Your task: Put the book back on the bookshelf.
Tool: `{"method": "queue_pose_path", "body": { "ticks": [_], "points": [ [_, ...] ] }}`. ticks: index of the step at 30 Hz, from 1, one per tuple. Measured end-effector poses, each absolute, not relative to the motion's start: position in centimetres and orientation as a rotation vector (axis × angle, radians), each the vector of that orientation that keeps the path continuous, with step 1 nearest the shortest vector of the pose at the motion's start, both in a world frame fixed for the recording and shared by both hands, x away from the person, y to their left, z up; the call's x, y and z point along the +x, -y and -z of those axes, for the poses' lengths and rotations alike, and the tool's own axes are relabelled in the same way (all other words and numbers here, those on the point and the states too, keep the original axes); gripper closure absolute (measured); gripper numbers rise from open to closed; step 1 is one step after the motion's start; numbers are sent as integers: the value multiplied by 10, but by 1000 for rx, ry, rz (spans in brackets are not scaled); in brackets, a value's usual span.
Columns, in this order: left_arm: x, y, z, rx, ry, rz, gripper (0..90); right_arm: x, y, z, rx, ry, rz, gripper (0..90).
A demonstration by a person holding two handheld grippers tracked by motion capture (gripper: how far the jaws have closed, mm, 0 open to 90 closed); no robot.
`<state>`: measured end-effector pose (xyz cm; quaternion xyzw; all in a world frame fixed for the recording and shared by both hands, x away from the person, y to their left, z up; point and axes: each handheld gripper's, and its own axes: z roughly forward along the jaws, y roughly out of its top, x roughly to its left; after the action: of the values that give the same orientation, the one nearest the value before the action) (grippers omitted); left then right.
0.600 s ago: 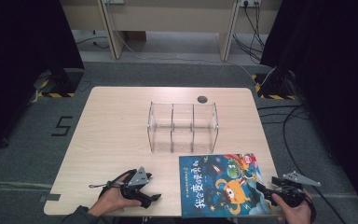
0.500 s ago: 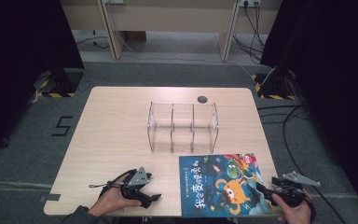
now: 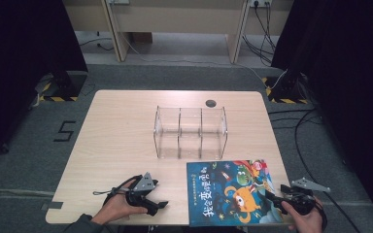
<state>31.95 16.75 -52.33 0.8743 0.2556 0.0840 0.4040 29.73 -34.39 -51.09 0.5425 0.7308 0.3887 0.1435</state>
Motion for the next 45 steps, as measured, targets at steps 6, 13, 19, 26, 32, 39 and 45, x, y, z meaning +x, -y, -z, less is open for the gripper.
{"method": "queue_pose_path", "body": {
  "ticks": [6,13,19,26,32,39,45],
  "points": [
    [317,-164,523,2194,-649,-172,141,301,340,512,1581,-2122,-1143,254],
    [315,-159,522,2179,-655,-132,141,304,335,514,1608,-2131,-1248,252],
    [315,-158,523,2173,-650,-121,139,303,332,513,1647,-2135,-1275,255],
    [315,-158,523,2166,-649,-114,138,300,318,512,1591,-2215,-1274,283],
    [315,-158,523,2160,-663,-106,136,304,304,514,1603,-2235,-1349,273],
    [310,-146,522,2139,-653,-30,139,308,298,516,1612,-2171,-1331,278],
    [305,-131,523,2146,-635,-24,133,308,298,520,1722,-2102,-1477,273]
  ]
}}
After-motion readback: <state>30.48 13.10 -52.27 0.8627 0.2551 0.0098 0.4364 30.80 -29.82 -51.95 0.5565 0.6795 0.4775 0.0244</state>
